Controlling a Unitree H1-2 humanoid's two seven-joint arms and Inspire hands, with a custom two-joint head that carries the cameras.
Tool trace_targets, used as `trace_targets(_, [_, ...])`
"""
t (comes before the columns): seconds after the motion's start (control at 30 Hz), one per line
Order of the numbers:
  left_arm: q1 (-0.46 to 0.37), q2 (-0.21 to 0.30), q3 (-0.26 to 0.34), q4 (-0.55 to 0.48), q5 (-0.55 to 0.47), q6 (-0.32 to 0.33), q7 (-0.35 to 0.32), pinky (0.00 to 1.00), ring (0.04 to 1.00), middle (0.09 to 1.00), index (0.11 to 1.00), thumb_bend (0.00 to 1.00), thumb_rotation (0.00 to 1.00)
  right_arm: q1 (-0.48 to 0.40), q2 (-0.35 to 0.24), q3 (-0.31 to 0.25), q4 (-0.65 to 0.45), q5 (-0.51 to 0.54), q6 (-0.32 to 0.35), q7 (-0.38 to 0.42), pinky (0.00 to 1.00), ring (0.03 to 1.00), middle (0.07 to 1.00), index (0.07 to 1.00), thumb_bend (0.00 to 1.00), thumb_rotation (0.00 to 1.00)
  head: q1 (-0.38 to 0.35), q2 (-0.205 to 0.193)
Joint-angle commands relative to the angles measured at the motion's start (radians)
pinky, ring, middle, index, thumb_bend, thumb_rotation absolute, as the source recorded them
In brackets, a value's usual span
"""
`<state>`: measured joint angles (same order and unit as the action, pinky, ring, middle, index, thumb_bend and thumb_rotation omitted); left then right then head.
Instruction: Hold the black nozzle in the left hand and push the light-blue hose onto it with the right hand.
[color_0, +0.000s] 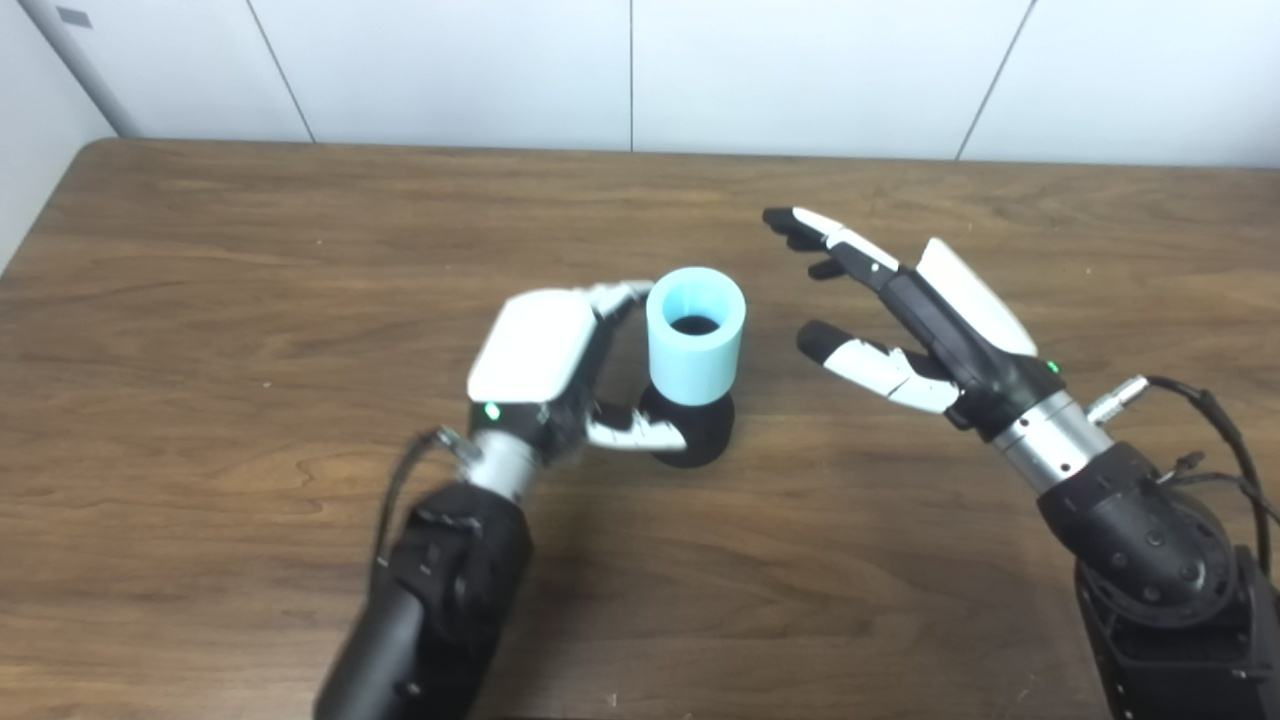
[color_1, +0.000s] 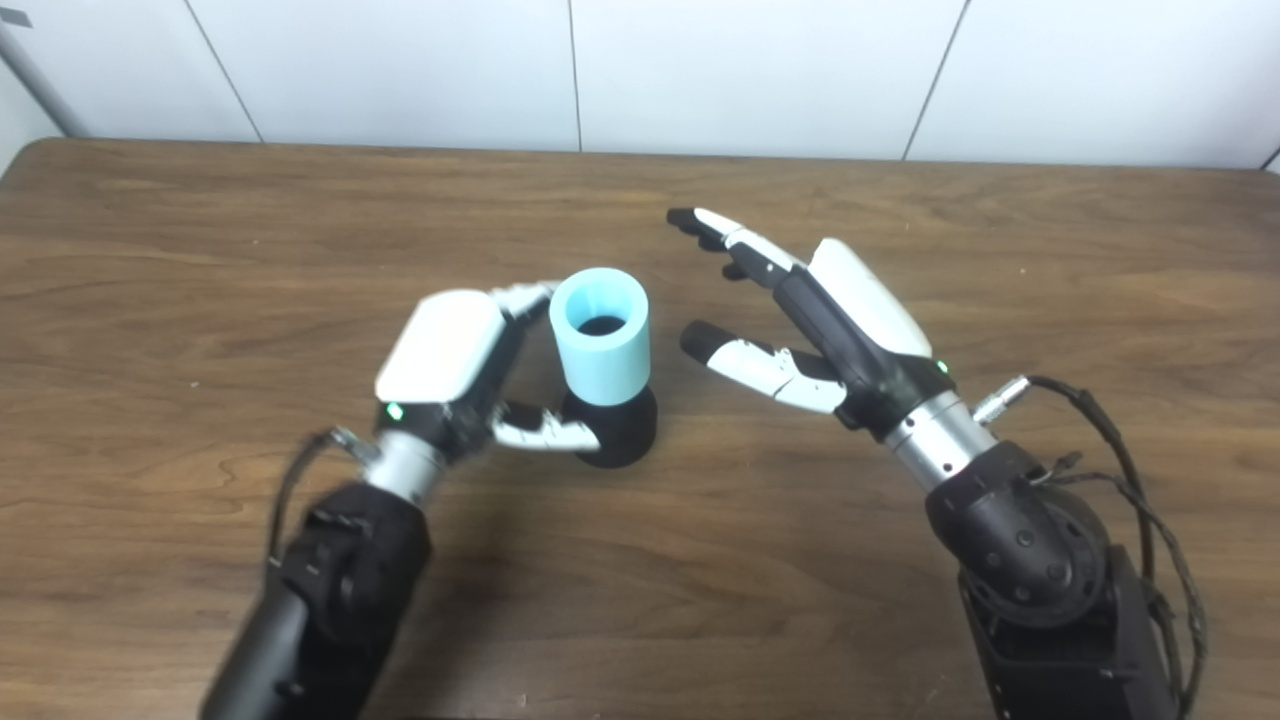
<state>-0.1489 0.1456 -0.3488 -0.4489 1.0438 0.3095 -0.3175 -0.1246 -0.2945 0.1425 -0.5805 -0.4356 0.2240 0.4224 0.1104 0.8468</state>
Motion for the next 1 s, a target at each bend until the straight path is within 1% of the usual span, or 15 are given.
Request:
trace_targets(0.0, [-0.043, 0.019, 0.029, -0.055, 0.022, 0.014, -0.054, 0.56, 0.726, 0.765, 0.754, 1.00, 0.37, -0.017, -0.003, -0.009, -0.013, -0.003, -0.019, -0.031, 0.78, 0.873, 0.903, 0.916, 0.51, 1.00, -0.001, 0.001])
trace_targets(0.07, [-0.061, 0.041, 0.060, -0.082, 0.018, 0.022, -0.108, 0.58, 0.735, 0.761, 0.749, 1.00, 0.36, -0.013, -0.001, -0.010, -0.010, -0.004, -0.022, -0.036, 0.77, 0.868, 0.901, 0.916, 0.51, 1.00, -0.003, 0.001])
trace_targets(0.13, [-0.083, 0.079, 0.104, -0.111, -0.005, 0.037, -0.179, 0.60, 0.745, 0.764, 0.749, 1.00, 0.36, -0.009, -0.002, -0.012, -0.006, -0.004, -0.026, -0.044, 0.76, 0.864, 0.900, 0.916, 0.51, 1.00, -0.005, 0.000])
trace_targets(0.2, [-0.097, 0.110, 0.141, -0.130, -0.031, 0.045, -0.232, 0.61, 0.762, 0.776, 0.758, 1.00, 0.36, -0.004, -0.004, -0.012, -0.002, -0.006, -0.028, -0.050, 0.76, 0.861, 0.898, 0.914, 0.50, 1.00, -0.006, 0.000])
trace_targets(0.3, [-0.107, 0.143, 0.189, -0.135, -0.080, 0.045, -0.262, 0.56, 0.734, 0.758, 0.750, 1.00, 0.36, 0.003, -0.006, -0.012, 0.001, -0.004, -0.028, -0.057, 0.78, 0.867, 0.897, 0.913, 0.50, 1.00, -0.006, 0.000])
trace_targets(0.33, [-0.109, 0.151, 0.206, -0.138, -0.107, 0.059, -0.278, 0.56, 0.732, 0.757, 0.747, 1.00, 0.36, 0.005, -0.006, -0.013, 0.003, 0.000, -0.030, -0.059, 0.77, 0.867, 0.898, 0.913, 0.50, 1.00, -0.006, 0.000])
trace_targets(0.43, [-0.105, 0.183, 0.256, -0.151, -0.189, 0.096, -0.322, 0.63, 0.775, 0.781, 0.761, 1.00, 0.38, 0.013, -0.004, -0.015, 0.010, 0.008, -0.033, -0.066, 0.77, 0.867, 0.902, 0.913, 0.48, 1.00, -0.006, 0.000])
trace_targets(0.5, [-0.089, 0.195, 0.311, -0.157, -0.297, 0.124, -0.337, 0.65, 0.779, 0.792, 0.775, 1.00, 0.41, 0.021, -0.002, -0.020, 0.021, 0.019, -0.042, -0.076, 0.77, 0.865, 0.902, 0.910, 0.46, 1.00, -0.015, -0.001])
trace_targets(0.6, [-0.055, 0.206, 0.395, -0.149, -0.478, 0.128, -0.328, 0.62, 0.757, 0.784, 0.800, 1.00, 0.41, 0.034, 0.005, -0.025, 0.037, 0.036, -0.052, -0.094, 0.76, 0.853, 0.895, 0.899, 0.45, 1.00, -0.023, 0.000])
trace_targets(0.7, [-0.017, 0.204, 0.451, -0.144, -0.592, 0.144, -0.307, 0.69, 0.787, 0.792, 0.822, 1.00, 0.44, 0.050, 0.020, -0.031, 0.055, 0.060, -0.049, -0.112, 0.75, 0.844, 0.893, 0.902, 0.44, 1.00, -0.026, -0.001])
trace_targets(0.77, [0.020, 0.172, 0.496, -0.119, -0.681, 0.115, -0.254, 0.70, 0.795, 0.810, 0.820, 1.00, 0.45, 0.063, 0.044, -0.044, 0.069, 0.090, -0.041, -0.132, 0.74, 0.834, 0.887, 0.896, 0.45, 1.00, -0.029, -0.001])
trace_targets(0.83, [0.061, 0.138, 0.527, -0.089, -0.749, 0.064, -0.189, 0.70, 0.784, 0.812, 0.816, 0.93, 0.50, 0.075, 0.069, -0.056, 0.084, 0.115, -0.037, -0.152, 0.72, 0.830, 0.888, 0.895, 0.46, 1.00, -0.034, -0.002])
trace_targets(0.87, [0.083, 0.119, 0.539, -0.072, -0.776, 0.026, -0.152, 0.70, 0.779, 0.812, 0.817, 0.89, 0.53, 0.081, 0.085, -0.064, 0.090, 0.124, -0.029, -0.163, 0.71, 0.830, 0.888, 0.893, 0.47, 1.00, -0.040, -0.001])
trace_targets(0.93, [0.118, 0.087, 0.550, -0.049, -0.810, -0.029, -0.089, 0.68, 0.750, 0.782, 0.804, 0.84, 0.57, 0.091, 0.115, -0.079, 0.100, 0.146, -0.019, -0.183, 0.70, 0.837, 0.894, 0.885, 0.49, 1.00, -0.045, -0.001])
trace_targets(0.97, [0.144, 0.048, 0.562, -0.042, -0.824, -0.037, -0.045, 0.68, 0.745, 0.776, 0.801, 0.84, 0.58, 0.102, 0.136, -0.087, 0.108, 0.157, -0.016, -0.198, 0.70, 0.840, 0.895, 0.883, 0.49, 1.00, -0.046, -0.003])
